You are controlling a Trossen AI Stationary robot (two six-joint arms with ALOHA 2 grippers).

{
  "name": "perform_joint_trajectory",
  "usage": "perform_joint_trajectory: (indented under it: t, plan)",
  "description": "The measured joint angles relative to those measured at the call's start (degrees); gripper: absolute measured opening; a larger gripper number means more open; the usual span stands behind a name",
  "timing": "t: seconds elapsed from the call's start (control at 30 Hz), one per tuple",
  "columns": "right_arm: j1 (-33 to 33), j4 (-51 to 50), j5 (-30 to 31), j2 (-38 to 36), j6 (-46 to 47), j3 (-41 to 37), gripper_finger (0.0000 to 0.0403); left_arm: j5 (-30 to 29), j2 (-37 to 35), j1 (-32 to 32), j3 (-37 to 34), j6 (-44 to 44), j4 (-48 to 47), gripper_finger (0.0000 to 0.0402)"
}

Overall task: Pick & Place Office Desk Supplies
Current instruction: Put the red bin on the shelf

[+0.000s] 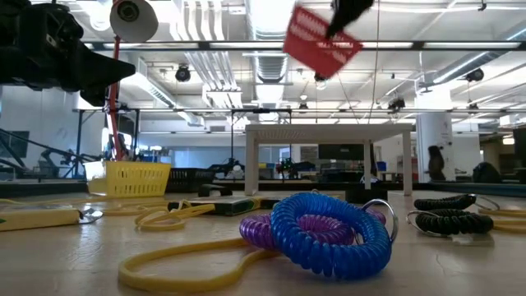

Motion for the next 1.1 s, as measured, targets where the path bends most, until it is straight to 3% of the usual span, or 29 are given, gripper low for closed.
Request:
perform_joint_trajectory:
  t: [0.13, 0.33, 0.63, 0.8, 1.1]
  plan:
    - [-12.1, -2.7, -1.7, 3.3, -11.3, -0.3, 0.0009, -0.3, 0.0, 0.0, 0.0, 0.0, 0.0, 0.0021]
    - [-21.7, -5.0, -1.6, 8.4, -12.9, -0.5, 0.0009, -3.5, 0.0, 0.0, 0.0, -0.3, 0.0, 0.0021]
    - [-22.5, -9.7, -1.5, 12.2, -14.9, -0.5, 0.0012, -4.4, 0.0, 0.0, 0.0, -1.6, 0.0, 0.0021]
    - [-22.5, -10.1, 3.0, 13.1, -14.8, -0.5, 0.0015, -4.5, 0.0, 0.0, 0.0, -1.6, 0.0, 0.0021]
    - [-22.4, -10.5, 6.1, 14.8, -14.6, -0.5, 0.0058, -4.5, 0.0, 0.0, 0.0, -1.6, 0.0, 0.0021]
